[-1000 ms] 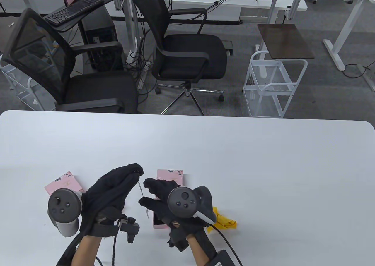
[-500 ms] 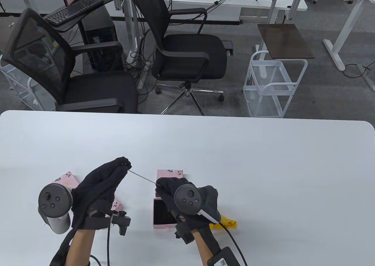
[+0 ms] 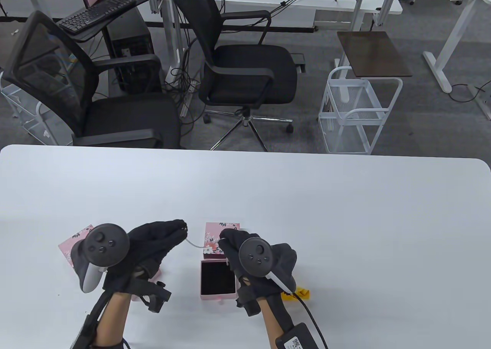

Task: Dust necklace

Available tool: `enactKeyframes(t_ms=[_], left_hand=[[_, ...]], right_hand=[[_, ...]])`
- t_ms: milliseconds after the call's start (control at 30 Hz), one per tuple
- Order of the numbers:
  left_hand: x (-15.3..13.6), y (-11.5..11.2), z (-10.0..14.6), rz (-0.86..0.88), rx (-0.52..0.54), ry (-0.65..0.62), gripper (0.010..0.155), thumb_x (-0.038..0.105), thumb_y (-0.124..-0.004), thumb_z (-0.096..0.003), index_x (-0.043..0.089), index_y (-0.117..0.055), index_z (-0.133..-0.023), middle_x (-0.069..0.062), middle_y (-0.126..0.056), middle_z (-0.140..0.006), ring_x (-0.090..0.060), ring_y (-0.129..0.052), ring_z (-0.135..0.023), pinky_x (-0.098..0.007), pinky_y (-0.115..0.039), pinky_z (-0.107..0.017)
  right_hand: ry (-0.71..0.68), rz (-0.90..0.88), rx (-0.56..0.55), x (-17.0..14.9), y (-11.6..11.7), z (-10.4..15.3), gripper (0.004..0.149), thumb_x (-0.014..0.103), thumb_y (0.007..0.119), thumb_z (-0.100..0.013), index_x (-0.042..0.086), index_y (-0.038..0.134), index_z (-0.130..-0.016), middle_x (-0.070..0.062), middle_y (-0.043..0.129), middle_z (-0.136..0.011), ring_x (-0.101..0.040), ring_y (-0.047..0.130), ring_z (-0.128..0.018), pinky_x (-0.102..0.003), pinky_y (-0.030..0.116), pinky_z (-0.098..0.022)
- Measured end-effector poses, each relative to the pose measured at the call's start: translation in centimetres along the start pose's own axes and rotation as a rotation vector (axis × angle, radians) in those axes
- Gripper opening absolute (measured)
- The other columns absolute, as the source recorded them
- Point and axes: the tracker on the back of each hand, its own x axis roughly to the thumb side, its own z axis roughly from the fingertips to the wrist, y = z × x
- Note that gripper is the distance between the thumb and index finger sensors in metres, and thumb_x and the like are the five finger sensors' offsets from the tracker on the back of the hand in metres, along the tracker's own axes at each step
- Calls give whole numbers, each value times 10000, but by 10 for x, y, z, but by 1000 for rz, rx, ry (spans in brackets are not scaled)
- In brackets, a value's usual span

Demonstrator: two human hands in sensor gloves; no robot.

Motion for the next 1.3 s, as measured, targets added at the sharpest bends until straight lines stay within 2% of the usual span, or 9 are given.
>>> enactKeyframes(t_ms=[133, 300, 533, 900, 1167, 1300], left_hand=[[-3, -30, -9, -86, -98, 40, 355, 453, -950, -481, 309, -971, -805, 14, -1056, -786, -190, -990, -684, -397, -861, -498], [-16, -62, -16, -163, -151, 99, 353, 446, -936, -494, 303, -965, -816, -1, -1054, -787, -192, -988, -682, -398, -858, -496], [-28, -88, -20, -242, -250, 146, 356, 420, -910, -519, 291, -945, -849, -11, -1037, -820, -207, -974, -703, -407, -848, -508], [-29, -117, -18, -477, -347, 131, 362, 413, -900, -528, 301, -929, -872, -9, -1009, -870, -232, -941, -765, -425, -827, -547], [-24, -132, -15, -618, -363, 78, 376, 440, -914, -508, 319, -936, -864, -8, -932, -963, -256, -866, -849, -432, -790, -600], [-24, -135, -14, -616, -362, 61, 426, 455, -910, -505, 323, -899, -910, -25, -887, -1009, -264, -834, -869, -434, -774, -615]], right_hand=[[2, 2, 36, 0, 5, -1, 355, 325, 786, -618, 154, 797, -930, -135, 933, -789, -344, 946, -592, -489, 791, -515], [20, 4, 66, -2, 7, -1, 357, 323, 787, -619, 148, 799, -930, -139, 933, -790, -348, 947, -593, -491, 791, -514], [62, 20, 202, -8, 23, -5, 359, 321, 774, -628, 141, 795, -937, -148, 931, -800, -357, 945, -602, -498, 786, -518], [112, 109, 374, -14, 55, -6, 366, 313, 760, -637, 119, 793, -945, -163, 931, -810, -370, 945, -615, -502, 782, -521], [114, 221, 416, -13, 64, -5, 404, 330, 771, -634, 117, 764, -977, -163, 908, -835, -372, 926, -635, -502, 772, -535], [115, 228, 406, -13, 61, -5, 432, 342, 777, -631, 113, 745, -996, -165, 896, -850, -375, 918, -647, -502, 767, -540]])
